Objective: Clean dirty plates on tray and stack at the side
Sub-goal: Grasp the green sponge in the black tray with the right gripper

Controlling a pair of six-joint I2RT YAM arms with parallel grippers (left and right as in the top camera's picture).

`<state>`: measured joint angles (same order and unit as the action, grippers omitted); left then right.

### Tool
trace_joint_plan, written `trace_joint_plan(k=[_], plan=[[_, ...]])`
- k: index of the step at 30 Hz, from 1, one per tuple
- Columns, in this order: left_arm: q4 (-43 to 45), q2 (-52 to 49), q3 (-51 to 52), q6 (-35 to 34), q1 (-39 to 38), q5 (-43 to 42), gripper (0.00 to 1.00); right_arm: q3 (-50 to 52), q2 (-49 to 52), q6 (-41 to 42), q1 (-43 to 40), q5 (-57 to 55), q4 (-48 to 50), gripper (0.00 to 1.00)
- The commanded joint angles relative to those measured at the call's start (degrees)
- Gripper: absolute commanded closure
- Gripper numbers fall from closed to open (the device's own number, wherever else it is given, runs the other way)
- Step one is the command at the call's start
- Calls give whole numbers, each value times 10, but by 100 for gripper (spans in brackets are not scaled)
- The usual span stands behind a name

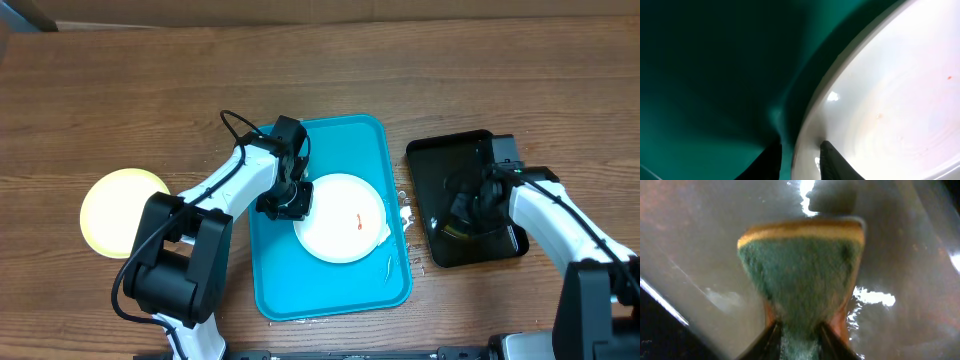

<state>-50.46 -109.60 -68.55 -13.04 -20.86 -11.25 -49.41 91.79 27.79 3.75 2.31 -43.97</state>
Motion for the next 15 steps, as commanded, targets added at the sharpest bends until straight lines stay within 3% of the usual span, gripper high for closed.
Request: trace_joint_plan(k=[1,8,13,15], plan=[[16,-9,6,-3,2,-31,70,3,23,10,4,-24,12,96],[32,-9,6,-7,2,-58,61,-57,-8,-10,3,-23,-86,96],[43,-9,6,-7,1,-58,95,-94,-48,-25,3,-25,-131,66],[43,-9,6,-7,2,-58,96,-92,-46,-24,3,-30,-132,62]])
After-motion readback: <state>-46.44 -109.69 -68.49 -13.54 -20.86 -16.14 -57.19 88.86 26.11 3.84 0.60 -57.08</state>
